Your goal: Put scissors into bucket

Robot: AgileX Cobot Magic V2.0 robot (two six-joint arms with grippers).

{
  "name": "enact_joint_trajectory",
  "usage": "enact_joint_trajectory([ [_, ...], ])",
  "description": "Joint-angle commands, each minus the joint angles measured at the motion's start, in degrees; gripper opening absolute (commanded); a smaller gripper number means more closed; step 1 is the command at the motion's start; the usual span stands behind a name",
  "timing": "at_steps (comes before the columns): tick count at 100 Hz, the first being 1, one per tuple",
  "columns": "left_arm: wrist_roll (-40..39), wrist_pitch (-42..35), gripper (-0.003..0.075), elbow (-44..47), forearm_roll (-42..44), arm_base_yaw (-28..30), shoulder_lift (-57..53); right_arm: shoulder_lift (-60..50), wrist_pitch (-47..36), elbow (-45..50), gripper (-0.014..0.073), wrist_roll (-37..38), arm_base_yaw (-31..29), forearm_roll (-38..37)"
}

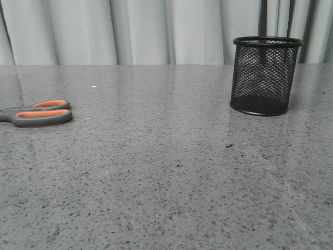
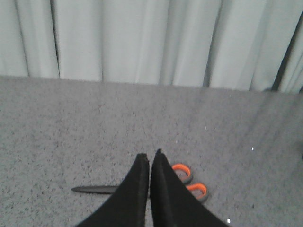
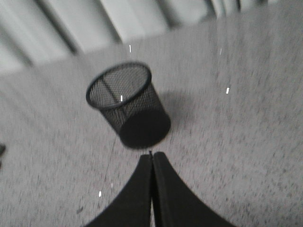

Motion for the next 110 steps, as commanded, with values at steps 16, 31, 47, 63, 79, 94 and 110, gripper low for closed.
enact_joint_trajectory([
  [16,1.7,8.3,-0.002,-10.0,-0.4,0.0,11.9,10.0,4.8,-10.1,-0.0069,-3.1,-0.3,-0.4],
  [31,6.2,9.7,0.0051,-10.8,-4.0,0.0,14.5,10.5,6.3,-10.3,-0.0054,-5.9,-0.2,-0.3],
  [47,7.3,9.3,0.0305,-10.8,-6.4,0.0,15.1,11.3,8.1,-10.3,0.0173,-5.9,-0.2,-0.2],
  [63,7.5,9.2,0.0388,-10.8,-6.9,0.0,15.1,11.4,8.0,-10.3,0.056,-5.9,-0.2,-0.1],
  [79,14.7,10.3,0.0368,-11.4,-7.1,0.0,17.2,11.4,8.0,-10.3,0.0568,-5.9,-0.2,0.2],
  [94,24.2,15.7,0.0368,-15.2,-7.1,0.0,24.0,11.4,8.0,-10.3,0.0568,-5.9,-0.2,0.6],
  [110,40.3,20.7,0.0368,-20.9,-7.1,0.0,34.3,11.4,8.1,-10.3,0.0568,-5.9,-0.2,0.7],
])
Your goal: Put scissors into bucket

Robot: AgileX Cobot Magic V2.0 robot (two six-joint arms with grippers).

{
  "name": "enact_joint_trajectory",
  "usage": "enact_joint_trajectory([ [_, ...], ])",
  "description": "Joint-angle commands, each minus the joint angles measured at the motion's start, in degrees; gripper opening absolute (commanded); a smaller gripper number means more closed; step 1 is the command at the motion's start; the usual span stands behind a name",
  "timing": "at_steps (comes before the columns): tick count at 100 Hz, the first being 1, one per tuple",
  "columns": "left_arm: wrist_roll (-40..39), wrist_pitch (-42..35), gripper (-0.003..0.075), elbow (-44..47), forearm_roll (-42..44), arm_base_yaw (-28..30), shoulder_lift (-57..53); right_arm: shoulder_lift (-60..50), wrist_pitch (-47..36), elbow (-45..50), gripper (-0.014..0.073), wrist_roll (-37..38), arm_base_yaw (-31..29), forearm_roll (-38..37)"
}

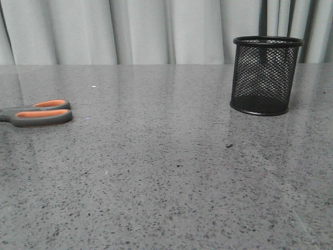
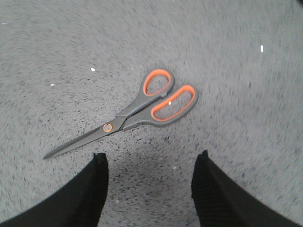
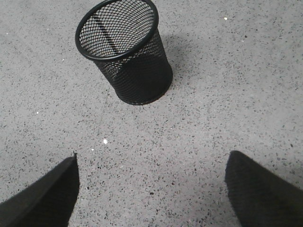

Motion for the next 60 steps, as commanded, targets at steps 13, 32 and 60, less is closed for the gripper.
enact_joint_trajectory([
  [13,23.5,1.3,0.0368,-7.9,-2.0,0.0,11.8,0.2,-3.2,-2.0,0.0568,-0.8,-0.2,1.0],
  [32,35.5,4.7,0.0368,-13.1,-2.1,0.0,21.1,0.2,-3.2,-2.0,0.0568,-1.1,1.3,1.0],
  [60,41.8,12.1,0.0368,-21.2,-2.1,-0.2,32.6,0.2,-3.3,-2.0,0.0568,-1.1,2.2,1.0],
])
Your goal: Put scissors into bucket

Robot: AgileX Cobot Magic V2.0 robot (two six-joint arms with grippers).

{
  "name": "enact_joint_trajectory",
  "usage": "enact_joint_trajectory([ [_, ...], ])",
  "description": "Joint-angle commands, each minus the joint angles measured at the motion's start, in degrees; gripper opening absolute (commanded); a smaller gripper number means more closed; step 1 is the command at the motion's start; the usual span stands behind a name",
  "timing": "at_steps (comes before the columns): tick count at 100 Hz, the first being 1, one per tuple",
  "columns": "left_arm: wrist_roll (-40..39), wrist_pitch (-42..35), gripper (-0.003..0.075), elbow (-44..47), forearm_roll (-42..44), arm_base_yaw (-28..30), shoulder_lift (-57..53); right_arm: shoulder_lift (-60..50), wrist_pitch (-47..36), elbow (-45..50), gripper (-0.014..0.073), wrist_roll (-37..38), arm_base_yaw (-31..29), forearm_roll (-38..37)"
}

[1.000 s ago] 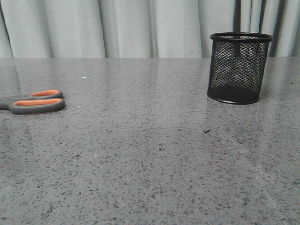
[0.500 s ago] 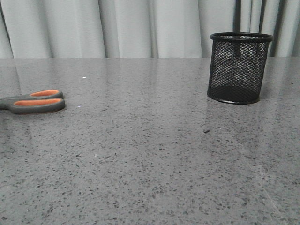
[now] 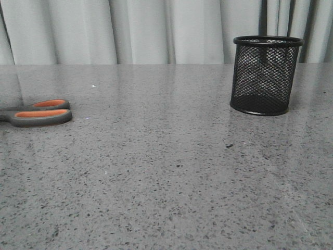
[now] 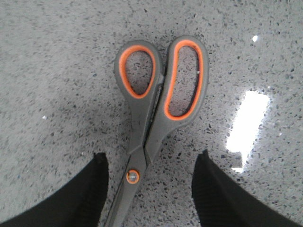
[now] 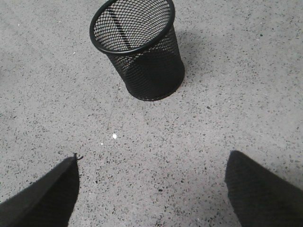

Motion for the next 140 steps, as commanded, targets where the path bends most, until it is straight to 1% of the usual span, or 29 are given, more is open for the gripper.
enact_joint_trajectory([
  [1,2.5,2.9,0.0368,-4.1,-2.1,-0.2,1.2,0.2,-3.3,-2.0,0.0568,-0.8,0.3,0.9],
  [12,2.9,5.8,0.0368,-6.6,-1.9,-1.3,4.8,0.2,-3.3,-2.0,0.0568,-0.8,0.3,0.9],
  [41,2.9,5.8,0.0368,-8.3,3.8,-5.3,11.1,0.2,-3.3,-2.0,0.0568,-0.8,0.3,0.9],
  [67,2.9,5.6,0.0368,-8.3,8.5,-5.6,12.2,0.2,-3.3,-2.0,0.0568,-0.8,0.3,0.9],
  [110,2.9,5.6,0.0368,-8.3,8.0,-5.6,12.2,0.6,-3.2,-2.0,0.0568,-0.8,0.4,0.9],
  [125,2.9,5.6,0.0368,-8.3,7.9,-5.6,12.2,0.6,-3.2,-2.0,0.0568,-0.8,1.3,0.9],
  [140,2.9,5.9,0.0365,-8.3,6.2,-5.6,12.6,0.6,-3.2,-2.0,0.0568,-0.8,1.4,0.9],
])
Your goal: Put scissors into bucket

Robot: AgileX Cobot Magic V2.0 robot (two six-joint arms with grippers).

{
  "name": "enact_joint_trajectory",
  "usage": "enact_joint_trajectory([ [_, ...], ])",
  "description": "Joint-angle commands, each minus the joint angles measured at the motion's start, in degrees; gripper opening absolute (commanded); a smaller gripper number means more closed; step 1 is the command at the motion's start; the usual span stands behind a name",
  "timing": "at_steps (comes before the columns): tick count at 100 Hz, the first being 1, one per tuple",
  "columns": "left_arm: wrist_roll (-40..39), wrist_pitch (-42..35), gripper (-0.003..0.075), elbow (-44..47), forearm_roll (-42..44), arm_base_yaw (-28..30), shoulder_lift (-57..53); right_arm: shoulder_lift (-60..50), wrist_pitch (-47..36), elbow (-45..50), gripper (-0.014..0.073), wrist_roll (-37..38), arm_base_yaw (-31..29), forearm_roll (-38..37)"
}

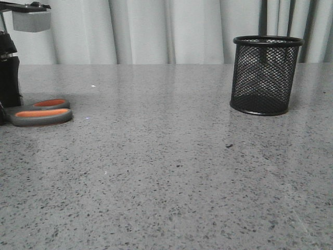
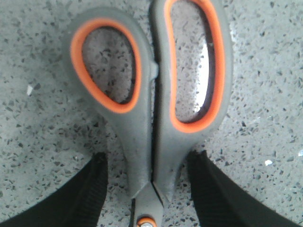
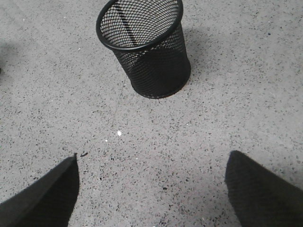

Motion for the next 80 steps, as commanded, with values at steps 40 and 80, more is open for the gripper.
enact_joint_trajectory([
  [40,-4.9,2.4,-0.001,-1.4,-3.2,-0.3,-1.3,0.3,-2.5,-2.0,0.0568,-0.6,0.2,0.9],
  [80,-9.4,2.4,-0.001,-9.5,-3.2,-3.3,-12.8,0.3,-2.5,-2.0,0.0568,-0.7,0.2,3.7],
])
